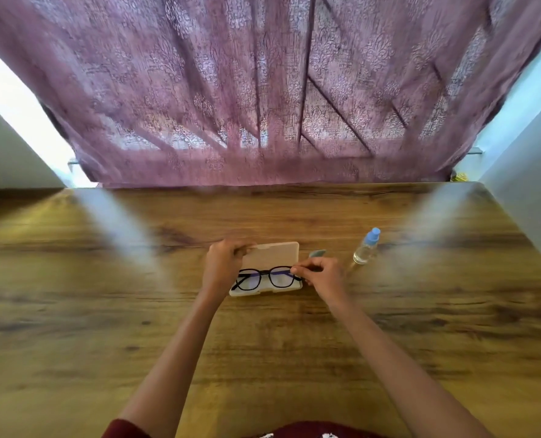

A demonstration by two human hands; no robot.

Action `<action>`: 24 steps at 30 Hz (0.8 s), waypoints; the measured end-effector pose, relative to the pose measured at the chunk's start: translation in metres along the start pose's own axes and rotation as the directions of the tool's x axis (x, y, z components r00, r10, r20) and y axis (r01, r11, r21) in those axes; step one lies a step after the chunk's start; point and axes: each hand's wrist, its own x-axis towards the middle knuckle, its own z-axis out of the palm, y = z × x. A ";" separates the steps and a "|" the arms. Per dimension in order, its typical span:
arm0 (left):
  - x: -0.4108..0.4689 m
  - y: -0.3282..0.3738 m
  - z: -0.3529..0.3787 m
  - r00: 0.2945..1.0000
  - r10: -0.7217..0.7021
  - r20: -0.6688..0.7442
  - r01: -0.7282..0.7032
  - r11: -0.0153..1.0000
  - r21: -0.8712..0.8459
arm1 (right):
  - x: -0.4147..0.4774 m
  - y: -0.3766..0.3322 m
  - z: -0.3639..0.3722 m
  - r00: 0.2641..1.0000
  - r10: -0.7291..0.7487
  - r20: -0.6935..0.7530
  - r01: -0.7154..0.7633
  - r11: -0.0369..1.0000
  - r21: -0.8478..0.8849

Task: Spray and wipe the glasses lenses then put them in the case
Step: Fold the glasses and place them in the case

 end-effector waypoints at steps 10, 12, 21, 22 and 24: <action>0.001 0.000 0.002 1.000 0.013 -0.020 -0.013 0.999 0.031 | 0.000 0.005 0.003 0.999 -0.031 0.015 0.032 0.997 -0.072; 0.001 0.000 0.003 1.000 0.018 -0.021 -0.018 0.999 0.029 | -0.001 0.005 0.003 0.999 -0.048 0.013 0.049 0.995 -0.090; 0.004 0.000 0.002 0.998 -0.034 0.053 0.034 0.999 0.011 | -0.002 0.002 -0.003 0.995 -0.098 0.033 0.101 0.987 -0.122; 0.005 -0.001 0.001 0.996 -0.049 0.077 0.048 0.999 0.014 | -0.002 0.002 -0.006 0.994 -0.108 0.030 0.111 0.986 -0.127; 0.007 -0.002 0.000 0.992 -0.059 0.112 0.058 0.998 0.019 | -0.002 0.001 -0.011 0.991 -0.134 -0.012 0.130 0.979 -0.154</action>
